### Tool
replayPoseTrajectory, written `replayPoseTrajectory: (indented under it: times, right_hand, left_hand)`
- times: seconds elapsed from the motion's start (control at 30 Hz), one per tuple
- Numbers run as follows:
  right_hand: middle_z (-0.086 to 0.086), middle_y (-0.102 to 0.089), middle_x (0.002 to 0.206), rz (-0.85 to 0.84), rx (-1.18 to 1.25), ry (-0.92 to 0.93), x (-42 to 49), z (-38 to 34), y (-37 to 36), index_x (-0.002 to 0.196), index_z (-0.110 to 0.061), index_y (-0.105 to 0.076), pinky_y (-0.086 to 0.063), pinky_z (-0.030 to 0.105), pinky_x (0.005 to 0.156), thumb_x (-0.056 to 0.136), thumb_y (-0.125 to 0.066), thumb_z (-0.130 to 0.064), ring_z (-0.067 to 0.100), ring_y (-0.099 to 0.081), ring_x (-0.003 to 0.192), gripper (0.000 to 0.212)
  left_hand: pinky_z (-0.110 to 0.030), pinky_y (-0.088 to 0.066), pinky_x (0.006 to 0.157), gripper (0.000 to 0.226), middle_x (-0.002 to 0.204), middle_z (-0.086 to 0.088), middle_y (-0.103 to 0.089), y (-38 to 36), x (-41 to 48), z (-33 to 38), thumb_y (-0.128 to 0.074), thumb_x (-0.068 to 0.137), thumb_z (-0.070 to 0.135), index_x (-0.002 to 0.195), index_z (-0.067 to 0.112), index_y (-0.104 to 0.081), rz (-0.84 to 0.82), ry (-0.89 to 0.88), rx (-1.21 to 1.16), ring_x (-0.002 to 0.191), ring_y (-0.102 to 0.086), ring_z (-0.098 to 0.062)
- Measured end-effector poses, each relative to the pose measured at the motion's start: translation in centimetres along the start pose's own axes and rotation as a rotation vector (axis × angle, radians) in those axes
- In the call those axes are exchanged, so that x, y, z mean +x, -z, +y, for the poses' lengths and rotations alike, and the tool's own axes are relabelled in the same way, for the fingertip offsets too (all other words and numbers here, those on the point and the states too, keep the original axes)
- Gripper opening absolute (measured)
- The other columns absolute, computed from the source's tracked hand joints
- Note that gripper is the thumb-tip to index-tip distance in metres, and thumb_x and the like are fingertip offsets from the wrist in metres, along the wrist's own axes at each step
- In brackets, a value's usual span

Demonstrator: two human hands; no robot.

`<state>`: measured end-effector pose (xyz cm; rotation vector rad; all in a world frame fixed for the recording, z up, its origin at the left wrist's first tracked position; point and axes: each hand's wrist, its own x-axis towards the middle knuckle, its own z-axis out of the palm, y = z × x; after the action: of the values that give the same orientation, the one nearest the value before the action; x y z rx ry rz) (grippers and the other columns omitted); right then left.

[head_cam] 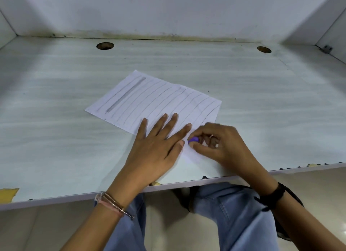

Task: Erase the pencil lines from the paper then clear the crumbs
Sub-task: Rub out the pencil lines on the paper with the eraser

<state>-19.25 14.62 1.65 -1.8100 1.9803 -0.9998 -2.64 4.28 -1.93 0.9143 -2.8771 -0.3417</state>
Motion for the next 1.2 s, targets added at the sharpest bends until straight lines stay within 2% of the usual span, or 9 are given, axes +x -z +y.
replayPoseTrajectory:
  times: [0.1,0.23,0.37,0.5,0.63,0.8,0.93,1.1,1.2]
  right_hand:
    - [-0.006,-0.063,0.067,0.054,-0.006,-0.023,0.7,-0.2,-0.1,0.078,-0.019,-0.072,-0.035,0.008,0.057,0.076,-0.075,-0.014,0.006,-0.051,0.059,0.007]
    - [-0.005,-0.063,0.065,-0.139,0.022,-0.004,-0.2,-0.8,0.1,0.077,-0.023,-0.073,-0.035,0.012,0.055,0.077,-0.077,-0.018,0.008,-0.048,0.056,0.007]
    - [-0.009,-0.065,0.069,0.019,-0.026,-0.05,1.1,0.0,0.8,0.077,-0.019,-0.072,-0.035,0.011,0.056,0.078,-0.075,-0.014,0.005,-0.05,0.057,0.006]
    - [-0.009,-0.063,0.064,-0.201,0.0,0.051,-0.4,-1.2,0.4,0.076,-0.022,-0.071,-0.034,0.01,0.054,0.078,-0.077,-0.017,0.006,-0.045,0.053,0.008]
    - [-0.011,-0.062,0.065,-0.012,-0.019,-0.023,1.1,-0.3,1.0,0.077,-0.018,-0.071,-0.035,0.009,0.055,0.079,-0.075,-0.012,0.004,-0.048,0.055,0.007]
    - [-0.012,-0.059,0.061,-0.25,0.065,0.006,-0.1,-1.4,1.3,0.075,-0.016,-0.072,-0.032,0.009,0.055,0.078,-0.076,-0.009,0.004,-0.043,0.05,0.008]
    - [-0.007,-0.063,0.067,-0.051,0.0,-0.022,0.9,-0.4,1.6,0.077,-0.018,-0.071,-0.035,0.012,0.056,0.08,-0.074,-0.013,0.005,-0.045,0.053,0.006]
    - [-0.009,-0.061,0.063,-0.254,0.053,0.022,-0.4,-1.6,1.2,0.075,-0.017,-0.071,-0.034,0.012,0.054,0.079,-0.075,-0.011,0.004,-0.042,0.05,0.008]
    - [-0.007,-0.061,0.066,-0.091,-0.006,0.0,0.8,-0.7,1.6,0.077,-0.017,-0.069,-0.035,0.012,0.055,0.082,-0.073,-0.013,0.003,-0.045,0.054,0.007]
  left_hand:
    - [-0.05,0.012,0.119,0.064,0.16,0.018,0.02,0.1,-0.1,0.1,0.018,0.082,0.056,0.147,0.055,0.014,0.0,0.007,0.003,0.146,0.023,-0.006]
    - [-0.052,0.011,0.119,0.067,0.16,0.017,0.019,0.2,-0.1,0.2,0.018,0.082,0.056,0.148,0.054,0.012,-0.007,0.006,0.003,0.147,0.022,-0.006]
    - [-0.052,0.012,0.119,0.064,0.161,0.016,0.019,0.1,-0.1,0.0,0.016,0.084,0.055,0.148,0.054,0.014,0.003,-0.006,0.01,0.147,0.022,-0.007]
    - [-0.052,0.011,0.119,0.065,0.16,0.016,0.02,0.1,0.0,0.0,0.018,0.083,0.056,0.148,0.053,0.014,-0.008,-0.005,0.02,0.147,0.023,-0.007]
    - [-0.052,0.011,0.119,0.062,0.161,0.016,0.018,-0.1,0.0,-0.1,0.015,0.086,0.055,0.148,0.053,0.014,0.006,-0.012,0.023,0.147,0.021,-0.007]
    - [-0.052,0.011,0.119,0.064,0.161,0.016,0.019,-0.1,0.0,0.0,0.016,0.084,0.056,0.148,0.053,0.013,-0.006,-0.012,0.02,0.147,0.021,-0.007]
    - [-0.052,0.011,0.119,0.063,0.161,0.016,0.018,0.0,-0.1,-0.1,0.014,0.085,0.055,0.148,0.053,0.012,0.002,-0.014,0.015,0.147,0.021,-0.007]
    - [-0.052,0.011,0.119,0.063,0.161,0.016,0.018,0.1,0.0,-0.1,0.014,0.086,0.056,0.149,0.053,0.011,-0.009,-0.013,0.009,0.147,0.021,-0.007]
    - [-0.052,0.011,0.119,0.057,0.161,0.017,0.016,0.1,0.0,-0.1,0.005,0.093,0.053,0.149,0.053,0.009,-0.011,-0.012,0.003,0.147,0.02,-0.006]
